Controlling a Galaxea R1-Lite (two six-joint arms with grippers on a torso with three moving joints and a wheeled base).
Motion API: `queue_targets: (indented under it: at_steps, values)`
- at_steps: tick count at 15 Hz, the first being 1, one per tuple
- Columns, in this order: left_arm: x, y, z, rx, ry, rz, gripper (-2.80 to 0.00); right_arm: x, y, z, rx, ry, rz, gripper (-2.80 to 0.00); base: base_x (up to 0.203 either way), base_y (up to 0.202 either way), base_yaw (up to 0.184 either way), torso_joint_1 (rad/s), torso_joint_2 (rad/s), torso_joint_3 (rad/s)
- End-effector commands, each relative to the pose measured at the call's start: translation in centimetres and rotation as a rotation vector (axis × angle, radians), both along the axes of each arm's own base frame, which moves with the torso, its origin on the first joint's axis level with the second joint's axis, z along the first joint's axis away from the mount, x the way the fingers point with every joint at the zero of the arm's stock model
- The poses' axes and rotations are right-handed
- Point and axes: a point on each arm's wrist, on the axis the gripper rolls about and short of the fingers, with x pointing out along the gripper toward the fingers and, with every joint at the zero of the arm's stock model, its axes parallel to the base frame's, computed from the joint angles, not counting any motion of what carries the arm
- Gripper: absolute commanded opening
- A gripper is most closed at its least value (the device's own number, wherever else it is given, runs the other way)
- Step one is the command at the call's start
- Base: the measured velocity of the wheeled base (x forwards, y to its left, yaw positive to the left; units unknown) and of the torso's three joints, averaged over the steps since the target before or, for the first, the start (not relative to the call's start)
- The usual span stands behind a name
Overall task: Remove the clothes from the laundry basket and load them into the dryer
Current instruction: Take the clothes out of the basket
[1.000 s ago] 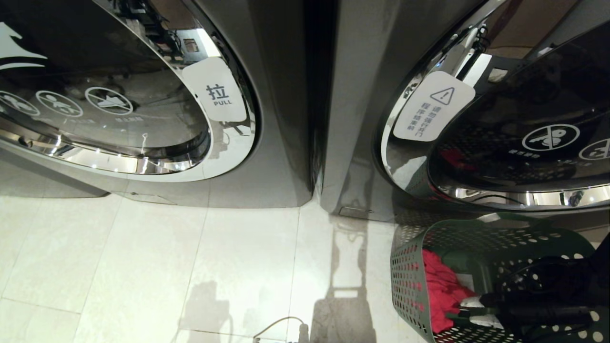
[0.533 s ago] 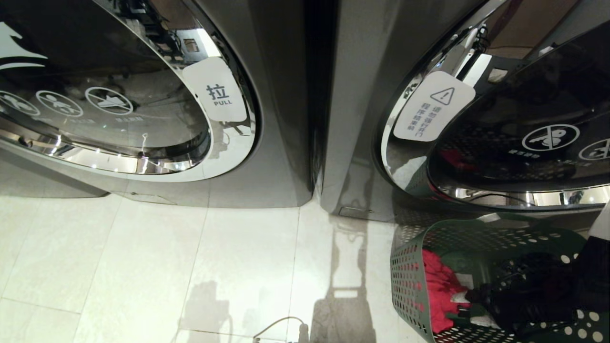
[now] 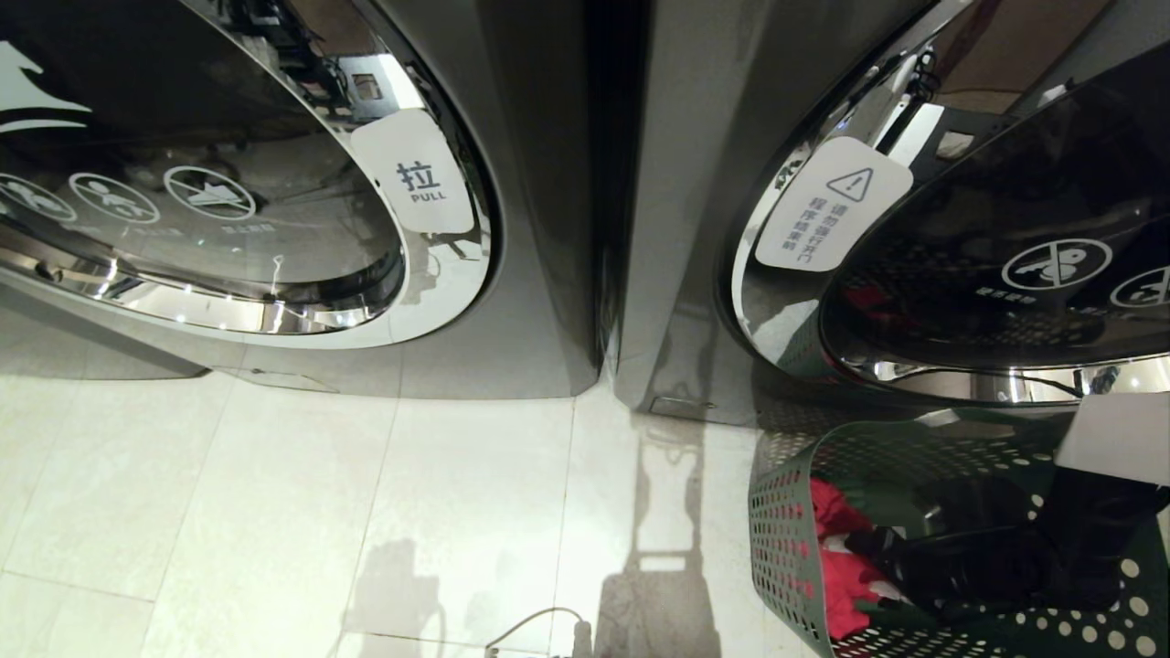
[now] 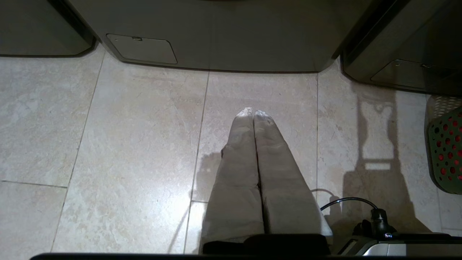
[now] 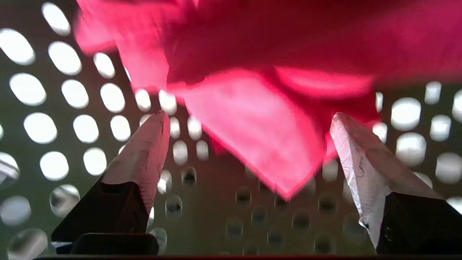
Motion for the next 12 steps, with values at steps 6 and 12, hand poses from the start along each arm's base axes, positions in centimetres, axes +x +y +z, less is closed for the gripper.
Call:
queue_targets:
  at_steps: [6, 12]
  values:
    - [0.24, 0.0, -0.89, -0.001, 0.029, 0.0, -2.8, 0.87, 0.05, -0.45, -0.137, -0.075, -0.006, 0.0, 0.0, 0.0, 0.0, 0.0, 0.0, 0.0]
    - [0.24, 0.0, -0.89, -0.001, 0.029, 0.0, -2.8, 0.78, -0.13, -0.32, -0.314, -0.167, 0.123, 0.0, 0.0, 0.0, 0.0, 0.0, 0.0, 0.0]
